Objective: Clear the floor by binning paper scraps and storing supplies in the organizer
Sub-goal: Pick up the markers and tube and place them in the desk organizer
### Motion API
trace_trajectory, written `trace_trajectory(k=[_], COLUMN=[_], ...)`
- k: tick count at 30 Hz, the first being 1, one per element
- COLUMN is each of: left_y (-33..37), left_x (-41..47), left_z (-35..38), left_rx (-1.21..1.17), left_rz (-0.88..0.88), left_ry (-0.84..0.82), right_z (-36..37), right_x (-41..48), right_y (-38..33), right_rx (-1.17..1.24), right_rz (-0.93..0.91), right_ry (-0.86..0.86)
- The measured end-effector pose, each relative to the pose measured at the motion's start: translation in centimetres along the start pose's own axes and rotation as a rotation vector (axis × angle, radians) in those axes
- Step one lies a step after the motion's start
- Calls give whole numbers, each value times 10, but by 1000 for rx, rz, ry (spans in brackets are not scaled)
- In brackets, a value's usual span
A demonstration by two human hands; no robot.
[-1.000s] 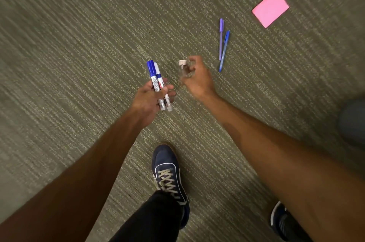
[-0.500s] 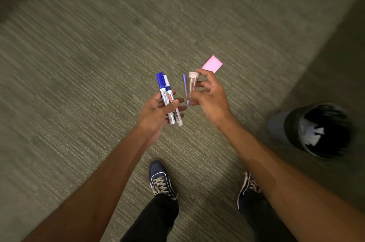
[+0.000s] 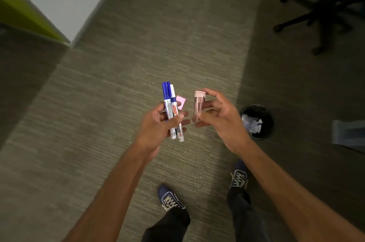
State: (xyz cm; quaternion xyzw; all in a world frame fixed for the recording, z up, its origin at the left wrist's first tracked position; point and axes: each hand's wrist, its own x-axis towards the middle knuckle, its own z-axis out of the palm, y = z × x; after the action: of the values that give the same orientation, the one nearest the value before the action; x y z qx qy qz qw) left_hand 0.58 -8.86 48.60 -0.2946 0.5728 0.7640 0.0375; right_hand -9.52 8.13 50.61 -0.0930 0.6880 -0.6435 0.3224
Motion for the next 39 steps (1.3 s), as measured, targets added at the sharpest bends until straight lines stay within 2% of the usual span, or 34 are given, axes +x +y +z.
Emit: trace_trajectory(k=[5, 13, 19, 25, 31, 39], left_y=[63, 112, 116, 109, 97, 94], left_x=[-43, -91, -115, -131, -135, -120], left_z=[69, 214, 331, 434, 511, 602], left_rx=[73, 156, 215, 173, 172, 284], left_rz=[29, 36, 25, 6, -10, -19], left_ry=[-91, -261, -370, -479, -548, -666], right_z=[-48, -154, -251, -337, -401, -468], right_x=[-67, -168, -239, -299, -331, -348], right_y=[-65, -123, -138, -138, -132, -132], right_rx=[76, 130, 77, 18, 26, 36], right_rz=[-79, -193, -241, -233, -176, -202], right_ry=[124, 276, 413, 557, 769, 995])
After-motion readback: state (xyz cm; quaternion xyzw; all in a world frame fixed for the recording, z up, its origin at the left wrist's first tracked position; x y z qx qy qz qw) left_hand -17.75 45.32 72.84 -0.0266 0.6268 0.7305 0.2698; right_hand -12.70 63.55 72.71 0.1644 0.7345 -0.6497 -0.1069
